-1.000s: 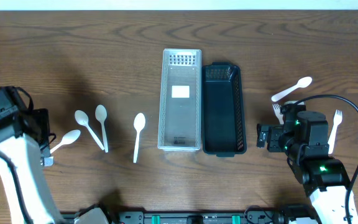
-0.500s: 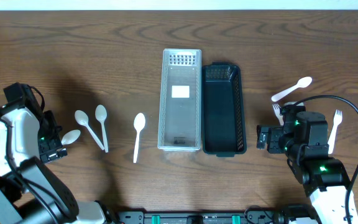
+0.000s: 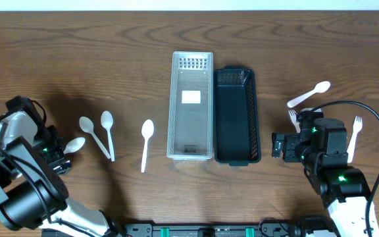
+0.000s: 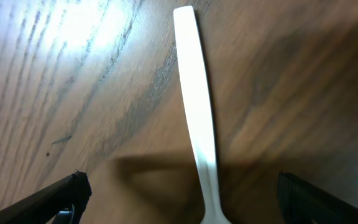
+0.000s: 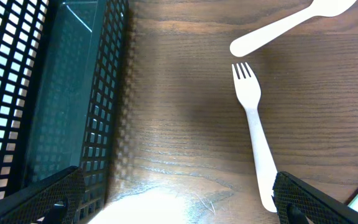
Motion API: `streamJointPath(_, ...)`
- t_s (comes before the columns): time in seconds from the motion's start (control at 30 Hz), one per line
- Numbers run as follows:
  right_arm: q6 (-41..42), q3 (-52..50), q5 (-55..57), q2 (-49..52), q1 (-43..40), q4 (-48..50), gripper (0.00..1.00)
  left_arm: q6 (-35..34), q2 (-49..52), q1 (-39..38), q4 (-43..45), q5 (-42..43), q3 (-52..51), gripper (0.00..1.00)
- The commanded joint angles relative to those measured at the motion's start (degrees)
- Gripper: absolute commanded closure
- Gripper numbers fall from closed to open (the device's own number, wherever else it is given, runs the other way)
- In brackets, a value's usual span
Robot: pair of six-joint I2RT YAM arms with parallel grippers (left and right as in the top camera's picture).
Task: Pack container
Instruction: 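Move the left gripper over the leftmost white spoon and grasp it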
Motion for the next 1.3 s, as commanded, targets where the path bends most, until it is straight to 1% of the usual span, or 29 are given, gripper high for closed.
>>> streamJointPath(0.0,0.68,1.16,-0.22,-0.02,-0.63,0.11,0.01,0.48,2.12,0.24,0.39,-0.72,-0.04,0.02)
streamJointPath(0.13,0.68,1.16,-0.22,-0.02,-0.63,0.15,0.01,0.48,3.39,0.24,1.03,-0.72,-0.04,0.01)
streamJointPath(0.17,0.68,1.16,-0.22,-0.02,-0.63,0.13,0.01,0.48,3.45,0.24,1.03,-0.72,-0.04,0.03)
streamJointPath(0.23,0.68,1.16,-0.22,-0.02,-0.63,0.17,0.01,0.5,3.48,0.24,0.98,-0.72,-0.04,0.12)
streamJointPath(0.33,0.66,1.16,-0.2,-0.02,-0.63,0.39,0.01,0.5,3.48,0.24,0.81,-0.72,-0.04,0.3)
streamJointPath(0.4,0.66,1.16,-0.2,-0.02,-0.63,0.39,0.01,0.5,3.48,0.24,0.76,-0.72,-0.04,0.35)
streamJointPath(0.47,0.66,1.16,-0.2,-0.02,-0.63,0.42,0.01,0.5,3.48,0.24,0.76,-0.7,-0.04,0.36)
streamJointPath(0.67,0.66,1.16,-0.2,-0.02,-0.63,0.9,0.01,0.5,3.5,0.24,1.66,-0.74,-0.04,0.35)
streamJointPath(0.73,0.63,1.16,-0.2,-0.02,-0.63,0.96,0.01,0.76,3.5,0.22,2.49,-0.74,-0.04,0.36)
streamJointPath(0.97,0.63,1.16,-0.17,-0.02,-0.63,1.27,0.01,7.63,3.5,0.22,6.47,-0.74,-0.07,0.36)
streamJointPath(1.27,0.63,1.16,-0.17,-0.02,-0.63,1.42,0.01,8.24,3.5,0.22,8.96,-0.72,-2.91,0.37)
